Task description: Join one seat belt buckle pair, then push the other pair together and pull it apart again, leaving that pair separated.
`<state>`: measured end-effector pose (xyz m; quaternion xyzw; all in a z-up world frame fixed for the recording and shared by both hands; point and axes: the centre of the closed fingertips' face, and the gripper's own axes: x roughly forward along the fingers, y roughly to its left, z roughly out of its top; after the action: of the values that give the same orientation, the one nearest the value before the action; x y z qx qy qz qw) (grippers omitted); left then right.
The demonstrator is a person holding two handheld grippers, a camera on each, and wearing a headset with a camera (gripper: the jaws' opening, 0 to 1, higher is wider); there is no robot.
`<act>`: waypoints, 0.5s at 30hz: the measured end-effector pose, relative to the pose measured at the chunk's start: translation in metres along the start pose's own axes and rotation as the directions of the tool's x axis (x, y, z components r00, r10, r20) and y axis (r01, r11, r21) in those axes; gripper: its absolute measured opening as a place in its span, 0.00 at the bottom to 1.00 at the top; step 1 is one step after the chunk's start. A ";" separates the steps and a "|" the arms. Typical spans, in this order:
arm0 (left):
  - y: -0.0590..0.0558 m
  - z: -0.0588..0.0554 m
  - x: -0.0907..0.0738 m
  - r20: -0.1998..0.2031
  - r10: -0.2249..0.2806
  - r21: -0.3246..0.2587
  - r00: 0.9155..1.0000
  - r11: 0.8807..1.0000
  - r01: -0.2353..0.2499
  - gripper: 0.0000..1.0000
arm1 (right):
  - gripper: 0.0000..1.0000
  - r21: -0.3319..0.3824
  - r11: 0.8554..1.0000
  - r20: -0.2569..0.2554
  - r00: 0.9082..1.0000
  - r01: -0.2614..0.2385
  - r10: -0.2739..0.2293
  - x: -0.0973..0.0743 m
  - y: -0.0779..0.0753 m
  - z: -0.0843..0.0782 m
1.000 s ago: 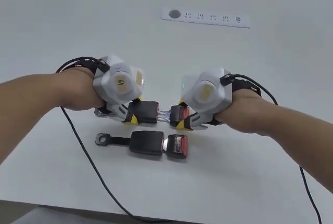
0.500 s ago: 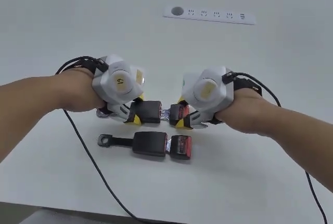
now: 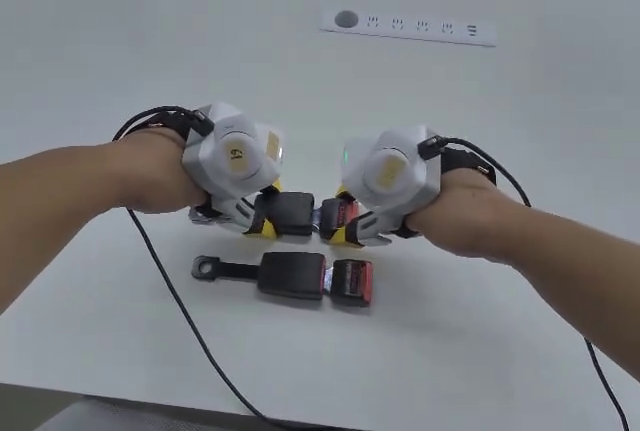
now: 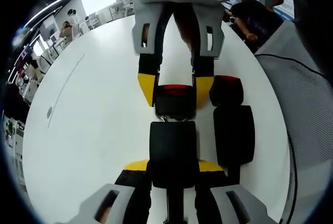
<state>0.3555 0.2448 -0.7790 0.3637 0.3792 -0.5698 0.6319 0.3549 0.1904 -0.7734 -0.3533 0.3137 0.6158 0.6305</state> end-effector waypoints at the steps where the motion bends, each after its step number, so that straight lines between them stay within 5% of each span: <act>1: 0.000 -0.001 0.000 0.000 -0.001 -0.001 1.000 1.000 0.001 0.32 | 0.28 -0.003 1.000 -0.002 1.000 0.000 0.000 0.001 0.000 0.000; 15: 0.000 0.000 -0.001 -0.011 -0.004 -0.007 1.000 1.000 0.004 0.33 | 0.29 0.004 1.000 -0.009 1.000 -0.006 0.006 -0.001 0.000 -0.002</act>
<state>0.3553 0.2453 -0.7785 0.3638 0.3856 -0.5677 0.6299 0.3548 0.1884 -0.7736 -0.3538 0.3189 0.6153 0.6281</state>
